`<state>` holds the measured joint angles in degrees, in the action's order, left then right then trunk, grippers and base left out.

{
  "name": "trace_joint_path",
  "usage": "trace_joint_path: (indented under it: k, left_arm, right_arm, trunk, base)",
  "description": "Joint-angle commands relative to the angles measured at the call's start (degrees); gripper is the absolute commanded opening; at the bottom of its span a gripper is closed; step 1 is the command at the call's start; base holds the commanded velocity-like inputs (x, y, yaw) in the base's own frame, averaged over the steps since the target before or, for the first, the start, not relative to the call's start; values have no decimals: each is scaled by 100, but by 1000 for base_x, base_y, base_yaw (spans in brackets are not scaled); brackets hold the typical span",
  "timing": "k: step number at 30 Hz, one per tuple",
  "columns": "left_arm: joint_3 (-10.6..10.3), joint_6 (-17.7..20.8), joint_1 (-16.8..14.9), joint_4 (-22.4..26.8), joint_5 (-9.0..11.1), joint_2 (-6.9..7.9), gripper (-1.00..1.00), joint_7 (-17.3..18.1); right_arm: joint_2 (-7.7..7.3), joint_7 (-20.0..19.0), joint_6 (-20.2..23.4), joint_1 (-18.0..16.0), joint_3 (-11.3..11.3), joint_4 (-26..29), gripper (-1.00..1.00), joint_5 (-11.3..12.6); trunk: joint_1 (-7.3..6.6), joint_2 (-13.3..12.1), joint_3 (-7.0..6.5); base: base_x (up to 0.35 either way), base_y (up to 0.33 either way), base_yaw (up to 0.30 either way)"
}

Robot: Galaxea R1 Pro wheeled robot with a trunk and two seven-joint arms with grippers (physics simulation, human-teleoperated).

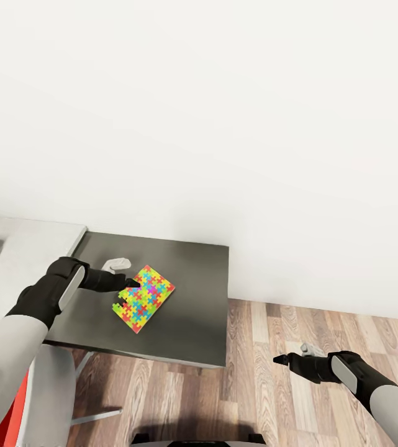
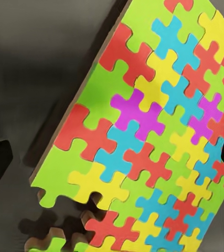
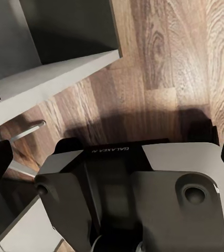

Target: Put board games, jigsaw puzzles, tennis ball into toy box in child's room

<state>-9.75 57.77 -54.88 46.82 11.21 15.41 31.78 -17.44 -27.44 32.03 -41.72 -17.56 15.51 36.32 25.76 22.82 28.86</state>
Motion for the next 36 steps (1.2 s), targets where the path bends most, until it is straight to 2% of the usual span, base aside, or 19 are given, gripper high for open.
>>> trace_joint_path:
  k: [1, 12, 36]
  left_arm:
    - [-18, 36, -5, 3, 48, 6, 100, -23]
    - [-18, 24, -5, 4, 48, 6, 100, -22]
    - [-13, 30, -5, 2, 48, 6, 100, -23]
  right_arm:
    - [-4, -9, 22, -3, -20, 5, 100, 15]
    - [0, -7, 22, -3, -20, 5, 100, 15]
    - [-2, -7, 17, -3, -20, 5, 100, 15]
  trunk:
    - [3, 10, 9]
    - [3, 10, -24]
    - [3, 10, -26]
  base:
    - [-59, -178, 0]
    - [-18, -71, -70]
    - [-58, -84, -3]
